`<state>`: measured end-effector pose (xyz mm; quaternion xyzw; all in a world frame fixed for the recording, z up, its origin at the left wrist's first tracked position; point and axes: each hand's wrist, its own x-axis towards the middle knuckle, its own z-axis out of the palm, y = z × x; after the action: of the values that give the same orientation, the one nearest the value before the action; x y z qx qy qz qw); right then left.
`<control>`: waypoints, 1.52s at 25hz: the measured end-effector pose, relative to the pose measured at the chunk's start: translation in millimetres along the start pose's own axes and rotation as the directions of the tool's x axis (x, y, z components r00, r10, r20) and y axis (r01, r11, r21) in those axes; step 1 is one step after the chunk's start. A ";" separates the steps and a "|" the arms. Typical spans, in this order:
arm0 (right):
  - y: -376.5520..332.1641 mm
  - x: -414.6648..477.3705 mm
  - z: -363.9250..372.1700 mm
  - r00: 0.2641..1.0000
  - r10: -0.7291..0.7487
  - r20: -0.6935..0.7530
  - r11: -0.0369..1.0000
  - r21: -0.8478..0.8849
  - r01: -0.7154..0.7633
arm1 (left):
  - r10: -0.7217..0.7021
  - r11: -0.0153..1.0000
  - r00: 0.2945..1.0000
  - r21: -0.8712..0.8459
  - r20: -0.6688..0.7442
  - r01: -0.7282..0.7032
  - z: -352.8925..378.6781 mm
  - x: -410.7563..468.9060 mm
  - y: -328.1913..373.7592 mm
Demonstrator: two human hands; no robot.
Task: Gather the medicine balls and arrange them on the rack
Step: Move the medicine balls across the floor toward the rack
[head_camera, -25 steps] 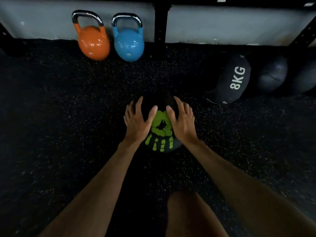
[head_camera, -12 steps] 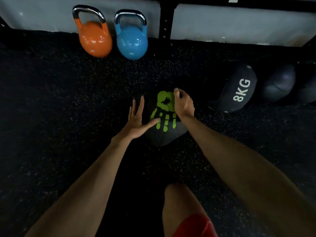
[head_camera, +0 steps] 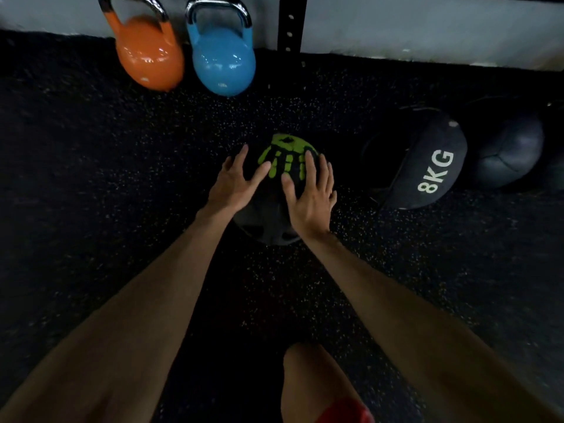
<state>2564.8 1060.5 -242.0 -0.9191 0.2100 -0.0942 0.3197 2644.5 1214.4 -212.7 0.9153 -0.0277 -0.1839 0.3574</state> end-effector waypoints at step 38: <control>-191.1 -214.5 -88.6 0.807 -0.186 0.560 0.926 -0.175 0.335 | -0.111 0.885 0.994 0.452 -0.023 0.109 -146.1 -292.2 -71.4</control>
<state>2408.1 1242.8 -61.5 -0.9630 -0.0056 0.1506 0.2233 2418.8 1414.8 -68.7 0.9730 -0.0187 -0.1941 0.1233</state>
